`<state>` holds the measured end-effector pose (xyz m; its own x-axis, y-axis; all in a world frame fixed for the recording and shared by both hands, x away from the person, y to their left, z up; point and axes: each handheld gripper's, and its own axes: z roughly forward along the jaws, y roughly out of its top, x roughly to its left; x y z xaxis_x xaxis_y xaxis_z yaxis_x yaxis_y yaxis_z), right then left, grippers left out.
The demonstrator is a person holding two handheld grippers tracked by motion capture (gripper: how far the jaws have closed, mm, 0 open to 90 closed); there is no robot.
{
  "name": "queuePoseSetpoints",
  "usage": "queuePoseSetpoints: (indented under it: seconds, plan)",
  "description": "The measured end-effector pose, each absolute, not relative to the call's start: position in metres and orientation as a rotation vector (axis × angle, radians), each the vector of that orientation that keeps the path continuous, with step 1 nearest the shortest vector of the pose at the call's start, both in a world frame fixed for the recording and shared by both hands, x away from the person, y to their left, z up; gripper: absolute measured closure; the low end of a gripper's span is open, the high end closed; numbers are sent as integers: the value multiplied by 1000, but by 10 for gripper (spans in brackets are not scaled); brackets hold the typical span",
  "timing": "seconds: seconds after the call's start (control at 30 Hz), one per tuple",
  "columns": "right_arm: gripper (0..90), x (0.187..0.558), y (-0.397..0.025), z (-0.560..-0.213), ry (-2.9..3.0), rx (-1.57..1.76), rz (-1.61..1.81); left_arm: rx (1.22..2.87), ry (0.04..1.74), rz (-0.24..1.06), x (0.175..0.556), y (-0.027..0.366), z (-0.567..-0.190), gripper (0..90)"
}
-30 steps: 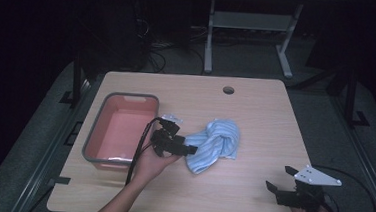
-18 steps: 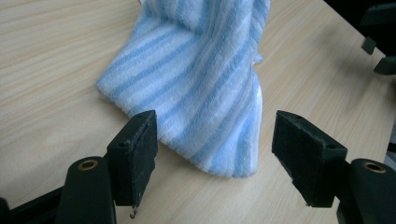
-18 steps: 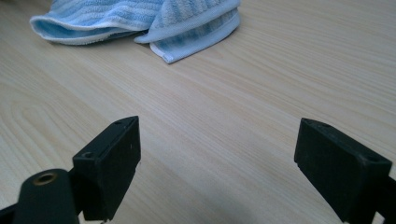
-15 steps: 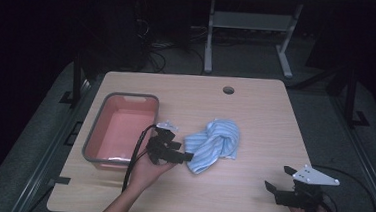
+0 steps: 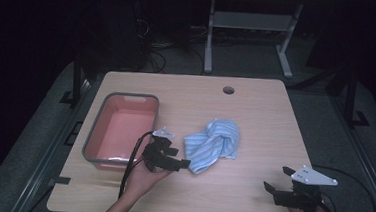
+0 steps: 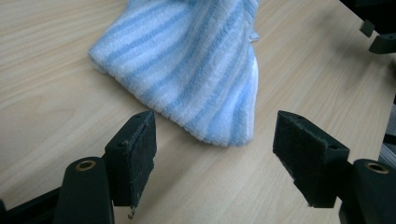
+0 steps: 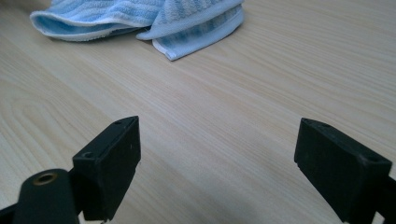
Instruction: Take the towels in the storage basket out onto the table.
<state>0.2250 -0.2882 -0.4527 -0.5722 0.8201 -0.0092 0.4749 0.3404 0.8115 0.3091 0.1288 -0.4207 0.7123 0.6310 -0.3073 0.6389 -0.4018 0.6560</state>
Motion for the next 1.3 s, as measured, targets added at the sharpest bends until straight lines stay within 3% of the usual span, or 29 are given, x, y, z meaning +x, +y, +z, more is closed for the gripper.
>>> queuePoseSetpoints:
  seconds: [1.3]
  plan:
    - [141, 223, -284, -455, 2197, 1138, 1102, 2157, 932, 34, 268, 145, -441, 287]
